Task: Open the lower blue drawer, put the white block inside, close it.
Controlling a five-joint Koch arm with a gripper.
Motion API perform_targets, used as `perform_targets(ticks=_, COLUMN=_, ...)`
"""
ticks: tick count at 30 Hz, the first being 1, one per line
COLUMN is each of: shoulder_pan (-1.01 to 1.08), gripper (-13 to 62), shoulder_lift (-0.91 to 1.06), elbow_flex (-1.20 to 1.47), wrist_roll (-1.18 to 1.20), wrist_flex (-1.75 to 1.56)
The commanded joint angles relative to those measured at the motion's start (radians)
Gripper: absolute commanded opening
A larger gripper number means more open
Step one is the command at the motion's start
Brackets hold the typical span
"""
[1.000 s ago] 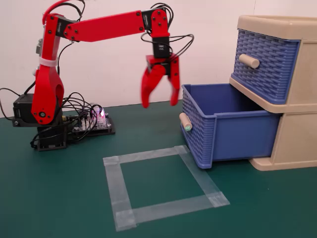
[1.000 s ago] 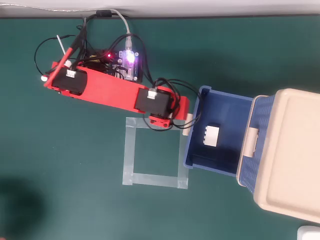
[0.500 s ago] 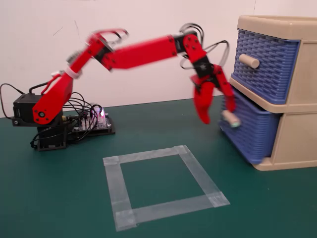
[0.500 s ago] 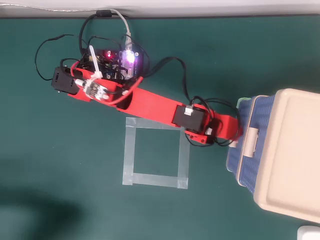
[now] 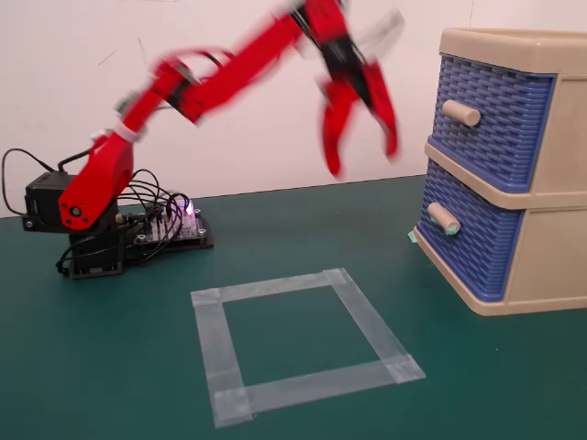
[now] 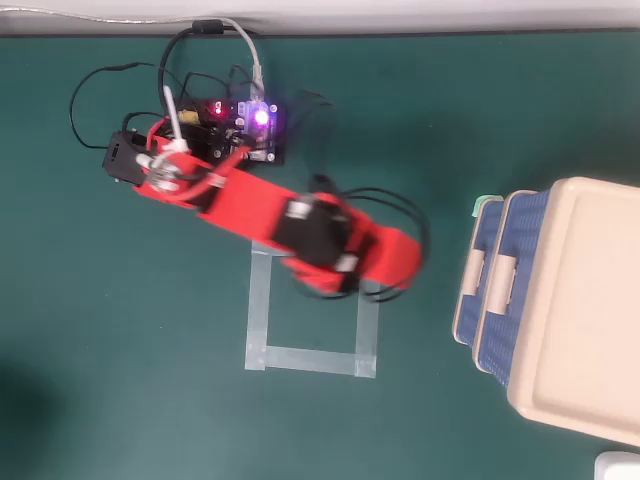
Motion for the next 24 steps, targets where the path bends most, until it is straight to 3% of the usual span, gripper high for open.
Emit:
perform_targets(ticks=1, shoulder_pan=0.034, gripper=34.0, shoulder_lift=0.247, elbow_flex=0.114, wrist_roll=-0.015, wrist_flex=0.064)
perform_targets(ticks=7, shoulder_pan=0.262, gripper=33.8, shoulder_lift=0.825, elbow_flex=0.798, wrist_roll=-0.4, wrist_flex=0.057)
perform_targets(ticks=12, shoulder_pan=0.756, gripper=33.7, shoulder_lift=1.132, elbow_flex=1.486, wrist_roll=-0.908, wrist_flex=-0.044)
perform_targets(ticks=17, shoulder_pan=1.175, gripper=33.8, shoulder_lift=1.198, elbow_flex=1.835, wrist_roll=-1.361, wrist_flex=-0.224)
perform_targets(ticks=24, shoulder_pan=1.391, gripper=33.8, shoulder_lift=1.218, elbow_flex=2.103, wrist_roll=-1.543, wrist_flex=-0.253)
